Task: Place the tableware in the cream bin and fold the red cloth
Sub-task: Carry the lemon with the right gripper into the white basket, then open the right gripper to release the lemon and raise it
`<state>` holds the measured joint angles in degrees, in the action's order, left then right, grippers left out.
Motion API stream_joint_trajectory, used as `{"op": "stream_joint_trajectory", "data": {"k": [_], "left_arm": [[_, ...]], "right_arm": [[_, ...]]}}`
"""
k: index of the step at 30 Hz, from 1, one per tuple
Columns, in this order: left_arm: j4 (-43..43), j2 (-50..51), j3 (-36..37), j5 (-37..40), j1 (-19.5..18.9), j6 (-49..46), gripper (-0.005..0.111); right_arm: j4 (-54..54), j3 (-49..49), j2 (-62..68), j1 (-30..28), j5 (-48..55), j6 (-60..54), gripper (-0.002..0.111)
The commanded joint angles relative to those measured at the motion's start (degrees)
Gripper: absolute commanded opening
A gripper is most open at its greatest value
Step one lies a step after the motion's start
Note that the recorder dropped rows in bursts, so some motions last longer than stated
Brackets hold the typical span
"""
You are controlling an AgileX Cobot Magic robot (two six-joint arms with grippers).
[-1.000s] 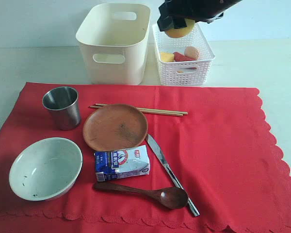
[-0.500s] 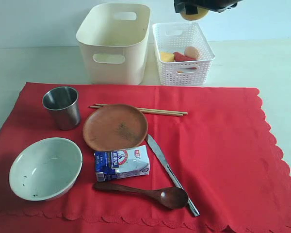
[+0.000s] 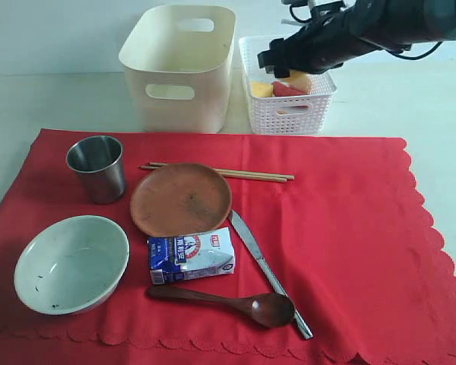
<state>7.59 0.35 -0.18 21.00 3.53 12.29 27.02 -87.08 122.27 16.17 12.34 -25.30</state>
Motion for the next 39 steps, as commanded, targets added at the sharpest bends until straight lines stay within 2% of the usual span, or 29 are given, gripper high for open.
{"op": "stream_joint_trajectory", "data": {"k": [1, 20, 22, 32, 35, 39], "left_arm": [[-0.31, -0.35, 0.18, -0.5, -0.2, 0.01, 0.0], [-0.31, -0.35, 0.18, -0.5, -0.2, 0.01, 0.0], [-0.31, -0.35, 0.18, -0.5, -0.2, 0.01, 0.0], [-0.31, -0.35, 0.18, -0.5, -0.2, 0.01, 0.0], [-0.31, -0.35, 0.18, -0.5, -0.2, 0.01, 0.0], [-0.31, -0.35, 0.18, -0.5, -0.2, 0.01, 0.0]], "right_arm": [[0.07, -3.87, 2.88, -0.28, 1.15, -0.05, 0.0], [0.07, -6.67, 7.76, -0.28, 0.25, -0.11, 0.002], [0.07, -6.67, 7.76, -0.28, -0.24, -0.11, 0.009], [0.41, -6.67, 7.76, -0.28, -0.4, -0.11, 0.066], [0.41, -6.67, 7.65, -0.28, -0.17, -0.06, 0.075], [0.41, -6.67, 6.53, -0.28, 0.35, 0.04, 0.079]]}}
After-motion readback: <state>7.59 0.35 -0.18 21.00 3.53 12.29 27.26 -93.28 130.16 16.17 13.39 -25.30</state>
